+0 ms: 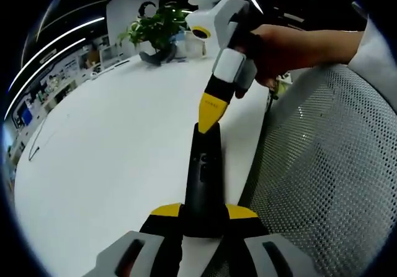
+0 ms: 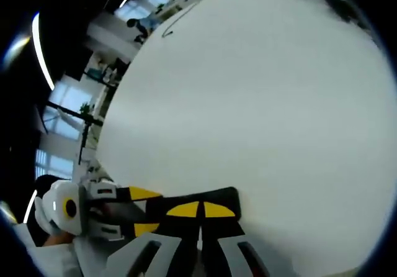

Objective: Press the specified remote control buttons in sequence, fully releasing each button before pressing the next.

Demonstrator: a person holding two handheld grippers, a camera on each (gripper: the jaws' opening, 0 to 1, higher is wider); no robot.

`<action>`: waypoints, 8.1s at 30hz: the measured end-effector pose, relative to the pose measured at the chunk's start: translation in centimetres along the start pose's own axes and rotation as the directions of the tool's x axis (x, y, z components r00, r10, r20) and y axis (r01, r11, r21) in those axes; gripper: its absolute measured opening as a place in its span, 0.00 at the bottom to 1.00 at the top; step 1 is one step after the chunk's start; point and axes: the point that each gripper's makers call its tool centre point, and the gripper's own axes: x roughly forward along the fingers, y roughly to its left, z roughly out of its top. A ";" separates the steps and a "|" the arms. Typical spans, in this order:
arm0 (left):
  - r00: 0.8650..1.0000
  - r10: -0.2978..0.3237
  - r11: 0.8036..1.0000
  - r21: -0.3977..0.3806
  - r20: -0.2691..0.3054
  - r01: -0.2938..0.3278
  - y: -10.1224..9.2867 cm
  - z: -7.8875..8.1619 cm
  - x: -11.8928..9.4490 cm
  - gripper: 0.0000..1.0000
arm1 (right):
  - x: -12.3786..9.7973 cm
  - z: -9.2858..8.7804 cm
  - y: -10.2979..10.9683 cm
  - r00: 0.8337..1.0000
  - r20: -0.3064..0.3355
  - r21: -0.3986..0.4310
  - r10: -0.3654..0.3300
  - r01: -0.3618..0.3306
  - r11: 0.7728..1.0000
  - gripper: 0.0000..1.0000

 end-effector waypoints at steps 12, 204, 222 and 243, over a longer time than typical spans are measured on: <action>1.000 0.001 1.000 -0.002 0.003 -0.001 0.0 0.0 0.0 0.24 | 0.2 -0.1 -0.2 0.999 -0.006 -0.055 -0.033 0.033 0.998 0.00; 0.999 -0.016 1.000 0.011 0.029 0.016 -0.6 0.5 0.5 0.25 | 0.0 -2.4 -0.1 0.970 -0.130 -0.290 -0.208 0.163 0.943 0.00; 0.999 0.015 0.999 -0.031 -0.038 -0.017 0.1 -0.1 -0.5 0.29 | -0.1 -2.5 -0.3 0.976 -0.123 -0.273 -0.182 0.143 0.951 0.00; 1.000 -0.022 0.999 0.027 -0.016 0.023 -0.6 0.2 0.1 0.24 | -0.3 -1.4 -0.4 0.981 -0.075 -0.231 -0.180 0.159 0.960 0.00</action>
